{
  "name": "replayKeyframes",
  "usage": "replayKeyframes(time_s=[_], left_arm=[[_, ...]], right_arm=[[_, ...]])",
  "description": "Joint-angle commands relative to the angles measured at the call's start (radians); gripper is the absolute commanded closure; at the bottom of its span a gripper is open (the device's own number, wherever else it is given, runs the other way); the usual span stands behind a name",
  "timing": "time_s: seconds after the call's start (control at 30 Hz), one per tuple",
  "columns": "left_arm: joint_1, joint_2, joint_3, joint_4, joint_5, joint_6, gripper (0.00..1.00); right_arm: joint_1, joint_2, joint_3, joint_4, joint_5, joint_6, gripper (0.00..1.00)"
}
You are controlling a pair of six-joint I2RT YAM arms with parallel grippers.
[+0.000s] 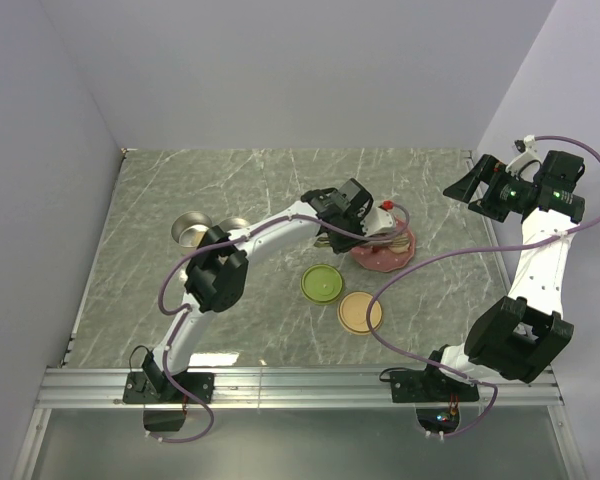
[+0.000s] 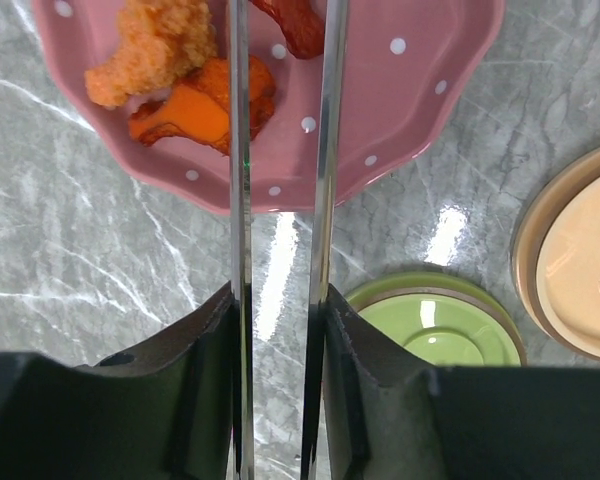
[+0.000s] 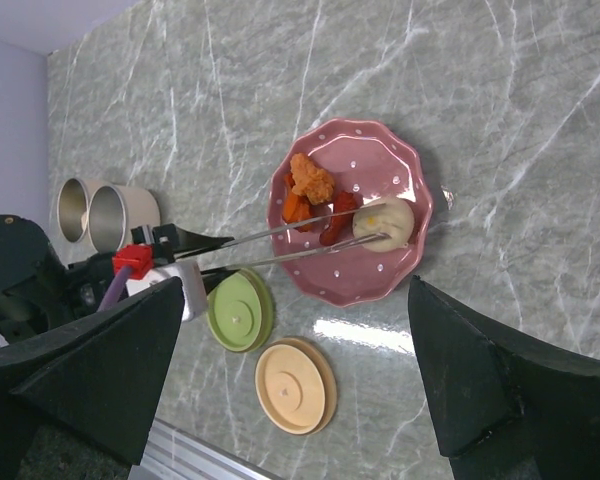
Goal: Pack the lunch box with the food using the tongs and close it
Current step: Pick up the food using the clamp, then place the food into the lunch box
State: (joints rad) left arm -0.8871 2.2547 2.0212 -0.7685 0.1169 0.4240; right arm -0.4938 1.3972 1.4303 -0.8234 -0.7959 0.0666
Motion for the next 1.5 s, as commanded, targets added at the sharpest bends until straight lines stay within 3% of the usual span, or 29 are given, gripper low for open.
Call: replayKeyframes(time_s=[0.0, 0.47, 0.67, 0.97, 1.1, 1.47], left_arm=[[-0.006, -0.107, 0.065, 0.009, -0.013, -0.03, 0.74], [0.013, -0.266, 0.063, -0.043, 0.007, -0.099, 0.82], [0.109, -0.424, -0.025, -0.124, 0.104, -0.157, 0.83], [0.379, -0.814, -0.435, -0.193, 0.207, -0.139, 0.83], [0.563, -0.954, -0.583, -0.245, 0.188, -0.099, 0.83], [1.048, -1.156, -0.751, -0.371, 0.185, 0.105, 0.84]], right_arm=[[-0.005, -0.03, 0.007, 0.017, -0.019, 0.004, 0.0], [-0.008, -0.021, 0.024, 0.009, -0.035, 0.001, 0.0], [-0.005, -0.021, 0.028, -0.006, -0.04, -0.016, 0.0], [0.057, -0.032, -0.008, -0.005, -0.025, -0.057, 0.0], [0.162, -0.033, -0.004, -0.006, 0.029, -0.096, 0.0], [0.291, 0.026, 0.059, -0.029, 0.081, -0.119, 0.0]])
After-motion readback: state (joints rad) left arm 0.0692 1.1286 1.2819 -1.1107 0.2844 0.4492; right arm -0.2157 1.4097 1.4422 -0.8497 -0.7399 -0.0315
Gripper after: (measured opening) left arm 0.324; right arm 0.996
